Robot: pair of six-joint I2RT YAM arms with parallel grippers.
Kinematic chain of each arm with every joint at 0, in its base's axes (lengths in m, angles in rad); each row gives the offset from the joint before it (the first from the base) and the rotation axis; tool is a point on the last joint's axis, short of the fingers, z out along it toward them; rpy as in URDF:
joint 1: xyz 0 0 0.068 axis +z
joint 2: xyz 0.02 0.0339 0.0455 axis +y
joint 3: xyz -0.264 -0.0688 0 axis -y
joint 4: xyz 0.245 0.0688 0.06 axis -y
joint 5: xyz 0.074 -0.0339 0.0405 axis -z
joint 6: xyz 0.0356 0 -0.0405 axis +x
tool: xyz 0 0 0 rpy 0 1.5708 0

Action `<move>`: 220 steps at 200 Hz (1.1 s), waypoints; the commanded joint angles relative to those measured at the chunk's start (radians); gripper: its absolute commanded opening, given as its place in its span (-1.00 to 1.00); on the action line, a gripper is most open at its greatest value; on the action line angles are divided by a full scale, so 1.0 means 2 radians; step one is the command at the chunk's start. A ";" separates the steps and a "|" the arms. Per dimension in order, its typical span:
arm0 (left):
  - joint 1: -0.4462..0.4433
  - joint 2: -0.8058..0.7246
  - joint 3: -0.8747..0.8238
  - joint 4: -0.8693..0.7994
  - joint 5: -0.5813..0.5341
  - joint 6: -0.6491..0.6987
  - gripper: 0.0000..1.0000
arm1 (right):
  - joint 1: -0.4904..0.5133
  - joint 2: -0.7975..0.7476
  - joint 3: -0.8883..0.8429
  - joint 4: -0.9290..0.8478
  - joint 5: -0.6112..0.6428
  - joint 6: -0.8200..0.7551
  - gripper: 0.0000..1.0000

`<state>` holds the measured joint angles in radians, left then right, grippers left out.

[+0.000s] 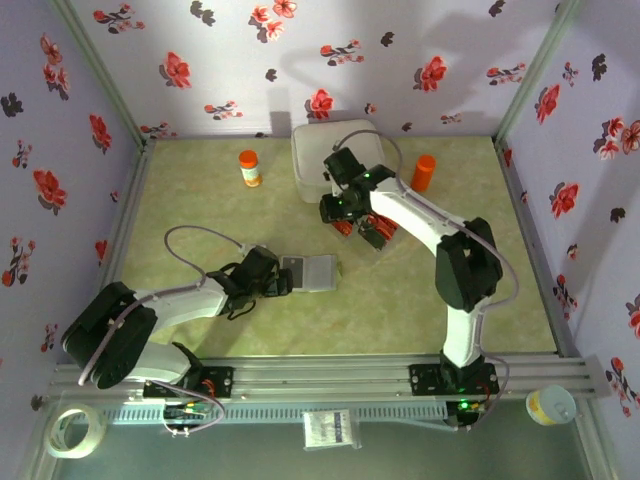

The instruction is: Put the credit cards into the card holder

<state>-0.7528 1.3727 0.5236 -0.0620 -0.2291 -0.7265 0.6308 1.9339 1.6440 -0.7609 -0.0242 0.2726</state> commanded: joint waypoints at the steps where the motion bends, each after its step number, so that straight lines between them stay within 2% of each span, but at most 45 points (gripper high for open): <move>1: 0.004 0.016 -0.017 -0.031 -0.024 -0.003 0.96 | 0.005 0.028 0.030 -0.071 0.055 -0.054 -0.24; 47: 0.003 0.016 -0.018 -0.028 -0.024 -0.004 0.97 | 0.008 0.072 0.069 -0.088 0.088 -0.066 -0.29; 132: 0.004 0.016 -0.022 -0.023 -0.023 -0.005 0.96 | 0.006 0.115 0.116 -0.103 0.138 -0.072 -0.26; 173: 0.004 0.017 -0.022 -0.021 -0.022 -0.005 0.96 | 0.007 0.117 0.121 -0.106 0.112 -0.076 -0.27; 220: 0.004 0.017 -0.025 -0.018 -0.021 -0.006 0.96 | 0.012 0.124 0.120 -0.108 0.105 -0.079 -0.40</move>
<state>-0.7528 1.3727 0.5205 -0.0566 -0.2325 -0.7265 0.6426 2.1540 1.8584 -0.9451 0.1982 0.1303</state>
